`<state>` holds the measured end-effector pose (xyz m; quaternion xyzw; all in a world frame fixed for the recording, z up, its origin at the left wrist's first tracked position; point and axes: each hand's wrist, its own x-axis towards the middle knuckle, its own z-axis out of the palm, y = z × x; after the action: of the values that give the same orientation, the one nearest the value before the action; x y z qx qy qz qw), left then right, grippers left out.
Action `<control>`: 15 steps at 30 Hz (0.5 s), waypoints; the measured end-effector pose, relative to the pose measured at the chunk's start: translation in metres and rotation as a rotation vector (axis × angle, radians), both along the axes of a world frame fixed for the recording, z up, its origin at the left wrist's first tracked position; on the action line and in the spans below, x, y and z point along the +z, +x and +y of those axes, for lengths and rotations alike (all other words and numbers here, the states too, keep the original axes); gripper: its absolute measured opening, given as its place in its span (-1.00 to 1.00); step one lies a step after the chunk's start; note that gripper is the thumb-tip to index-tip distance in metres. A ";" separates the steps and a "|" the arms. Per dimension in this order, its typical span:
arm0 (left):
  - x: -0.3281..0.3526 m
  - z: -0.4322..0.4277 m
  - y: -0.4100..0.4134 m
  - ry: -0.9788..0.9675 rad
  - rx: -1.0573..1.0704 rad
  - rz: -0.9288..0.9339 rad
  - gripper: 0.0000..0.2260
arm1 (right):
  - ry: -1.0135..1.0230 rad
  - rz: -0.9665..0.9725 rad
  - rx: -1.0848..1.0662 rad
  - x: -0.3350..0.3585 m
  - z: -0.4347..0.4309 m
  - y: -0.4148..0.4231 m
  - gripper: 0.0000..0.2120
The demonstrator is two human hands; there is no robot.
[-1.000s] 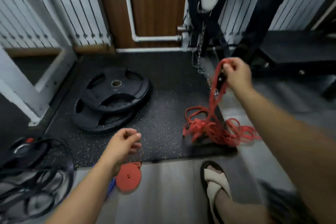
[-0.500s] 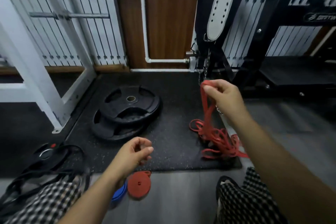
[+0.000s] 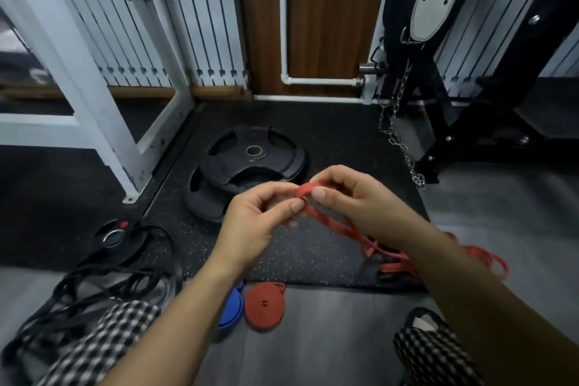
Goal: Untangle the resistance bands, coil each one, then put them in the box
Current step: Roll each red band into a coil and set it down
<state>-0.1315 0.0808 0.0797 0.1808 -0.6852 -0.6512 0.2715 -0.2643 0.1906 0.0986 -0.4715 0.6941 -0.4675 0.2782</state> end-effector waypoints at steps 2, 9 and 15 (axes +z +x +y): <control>0.002 -0.002 -0.001 0.120 0.039 0.019 -0.85 | -0.041 -0.054 -0.008 -0.008 -0.008 0.006 -0.86; 0.004 -0.011 0.011 0.170 0.122 0.007 -0.86 | -0.038 0.268 -0.004 -0.027 -0.019 0.019 -0.75; 0.004 -0.022 0.023 0.271 0.064 -0.175 -0.93 | -0.049 0.560 0.026 -0.031 -0.022 0.027 -0.76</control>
<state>-0.1088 0.0585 0.0836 0.2936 -0.6060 -0.7105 0.2043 -0.2369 0.1689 0.0681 -0.5977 0.7265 -0.3318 0.0699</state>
